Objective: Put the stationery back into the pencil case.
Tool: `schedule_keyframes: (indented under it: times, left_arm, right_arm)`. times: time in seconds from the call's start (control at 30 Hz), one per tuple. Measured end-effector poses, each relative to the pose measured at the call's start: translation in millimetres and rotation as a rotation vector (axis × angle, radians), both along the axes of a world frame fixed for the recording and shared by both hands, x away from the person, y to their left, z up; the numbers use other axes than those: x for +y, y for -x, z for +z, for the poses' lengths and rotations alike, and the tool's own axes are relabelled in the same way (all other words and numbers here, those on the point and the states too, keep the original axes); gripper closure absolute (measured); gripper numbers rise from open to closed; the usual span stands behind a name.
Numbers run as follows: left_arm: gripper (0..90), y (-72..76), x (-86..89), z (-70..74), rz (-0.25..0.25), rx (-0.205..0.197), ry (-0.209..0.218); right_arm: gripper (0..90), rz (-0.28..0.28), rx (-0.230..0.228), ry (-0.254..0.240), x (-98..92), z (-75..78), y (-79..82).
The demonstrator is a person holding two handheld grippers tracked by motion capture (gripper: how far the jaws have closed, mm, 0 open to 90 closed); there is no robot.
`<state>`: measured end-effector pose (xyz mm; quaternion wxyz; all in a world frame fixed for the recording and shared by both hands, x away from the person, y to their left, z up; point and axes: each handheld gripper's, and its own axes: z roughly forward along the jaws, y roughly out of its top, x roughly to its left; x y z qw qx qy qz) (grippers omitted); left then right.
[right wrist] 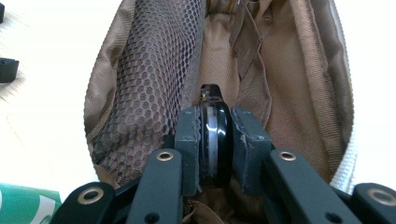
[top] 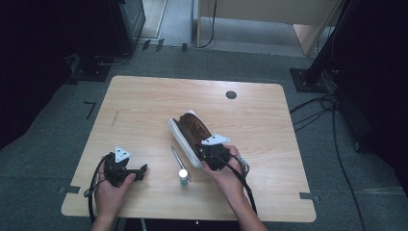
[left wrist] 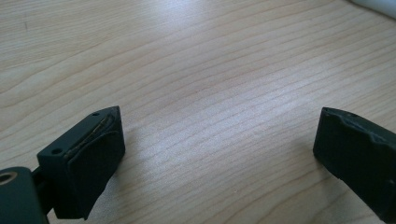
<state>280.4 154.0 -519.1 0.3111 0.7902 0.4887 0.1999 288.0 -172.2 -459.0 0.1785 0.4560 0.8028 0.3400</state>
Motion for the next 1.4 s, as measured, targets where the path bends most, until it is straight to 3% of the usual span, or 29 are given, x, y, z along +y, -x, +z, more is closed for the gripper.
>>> schedule_keyframes:
  times: [0.8, 1.4]
  left_arm:
    - [2.2, 0.0, 0.0, 0.0, 0.000, 0.000, 0.000]
    - [2.2, 0.0, 0.0, 0.0, 0.001, 0.000, 0.001]
  right_arm:
    - [72.6, -0.013, -0.023, -0.019, -5.5, 4.0, 0.4]
    - [71.8, 0.015, -0.117, -0.107, -14.7, 38.7, 22.8]
